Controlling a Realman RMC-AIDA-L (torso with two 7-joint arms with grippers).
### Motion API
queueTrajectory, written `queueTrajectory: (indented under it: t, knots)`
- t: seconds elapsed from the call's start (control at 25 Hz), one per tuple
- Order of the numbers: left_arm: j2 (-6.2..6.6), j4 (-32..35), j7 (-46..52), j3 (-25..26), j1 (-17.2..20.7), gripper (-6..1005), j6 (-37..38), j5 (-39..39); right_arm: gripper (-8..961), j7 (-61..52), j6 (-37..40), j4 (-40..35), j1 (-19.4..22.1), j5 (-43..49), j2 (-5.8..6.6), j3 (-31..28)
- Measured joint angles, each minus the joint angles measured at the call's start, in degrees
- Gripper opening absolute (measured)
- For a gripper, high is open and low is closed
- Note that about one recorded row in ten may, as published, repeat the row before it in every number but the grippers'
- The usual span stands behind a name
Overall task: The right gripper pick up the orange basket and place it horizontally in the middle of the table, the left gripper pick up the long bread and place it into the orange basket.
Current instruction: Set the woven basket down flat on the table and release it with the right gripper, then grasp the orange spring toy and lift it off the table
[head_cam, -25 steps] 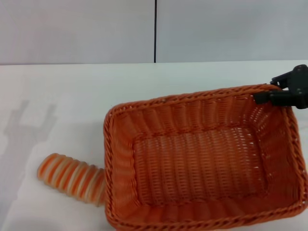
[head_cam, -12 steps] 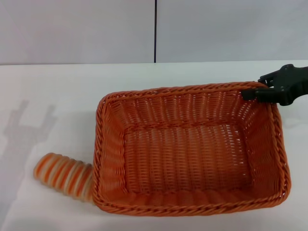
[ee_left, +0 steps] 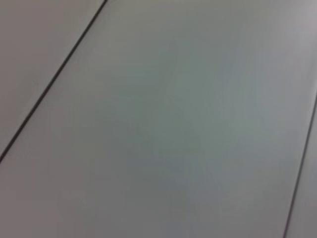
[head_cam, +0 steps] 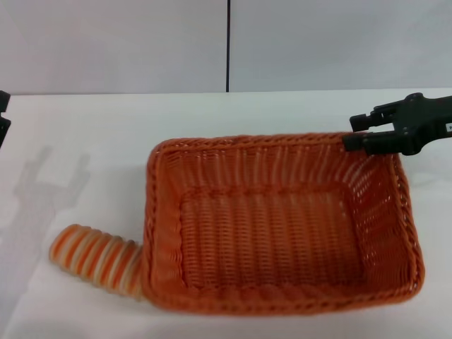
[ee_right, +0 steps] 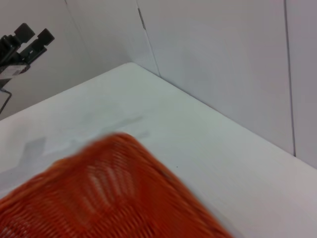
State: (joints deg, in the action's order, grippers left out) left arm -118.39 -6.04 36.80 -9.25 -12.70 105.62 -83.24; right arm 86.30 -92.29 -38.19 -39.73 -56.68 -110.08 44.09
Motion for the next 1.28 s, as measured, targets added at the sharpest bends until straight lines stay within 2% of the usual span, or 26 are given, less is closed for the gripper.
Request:
queueTrajectory:
  t: [0.24, 0.44, 0.48, 0.52, 0.68, 0.8, 0.92, 1.04, 1.08, 1.24, 1.28]
  knots:
    - [0.11, 0.86, 0.06, -1.11, -0.28, 740, 0.09, 0.01, 488, 1.49, 0.95, -0.25, 0.66, -0.48, -0.79, -2.26]
    - [0.14, 1.19, 0.09, -1.13, -0.3, 667, 0.01, 0.01, 488, 3.54, 0.92, -0.96, 1.82, -1.3, -1.64, -6.19]
    - [0.2, 1.66, 0.35, -1.42, -0.3, 653, 0.02, 0.0, 488, 5.77, 0.91, -2.06, 3.53, -3.45, -2.41, -8.73]
    - [0.2, 1.66, 0.35, -1.42, -0.3, 653, 0.02, 0.0, 488, 5.77, 0.91, -2.06, 3.53, -3.45, -2.41, -8.73]
    - [0.29, 3.2, 2.19, -1.55, -0.31, 653, 0.01, 0.01, 488, 10.78, 1.22, -4.35, 8.61, -12.66, -3.85, -10.95]
    - [0.29, 4.4, 3.35, -1.56, -0.31, 654, 0.01, 0.0, 488, 12.17, 1.48, -4.33, 10.51, -16.46, -4.2, -12.6]
    - [0.29, 8.52, 8.28, -2.24, -0.31, 654, 0.25, 0.0, 488, 18.87, 1.29, -1.76, 15.18, -25.01, -5.63, -18.15]
    - [0.29, 8.52, 8.28, -2.24, -0.31, 657, 0.25, 0.0, 488, 22.77, 1.32, 0.85, 17.34, -28.88, -6.2, -20.5]
    - [0.41, 13.91, 13.94, -4.35, -0.32, 658, 0.35, 0.0, 488, 24.6, 1.43, 3.68, 18.78, -31.14, -6.42, -22.88]
    - [0.83, 20.69, 20.54, -9.86, 0.38, 660, 0.58, -0.01, 488, 25.14, 1.26, 6.83, 20.27, -31.8, -6.36, -25.26]
    - [1.25, 26.09, 25.1, -13.69, 1.34, 661, 0.7, -0.02, 488, 25.24, 1.33, 7.34, 21.34, -31.62, -6.34, -25.36]
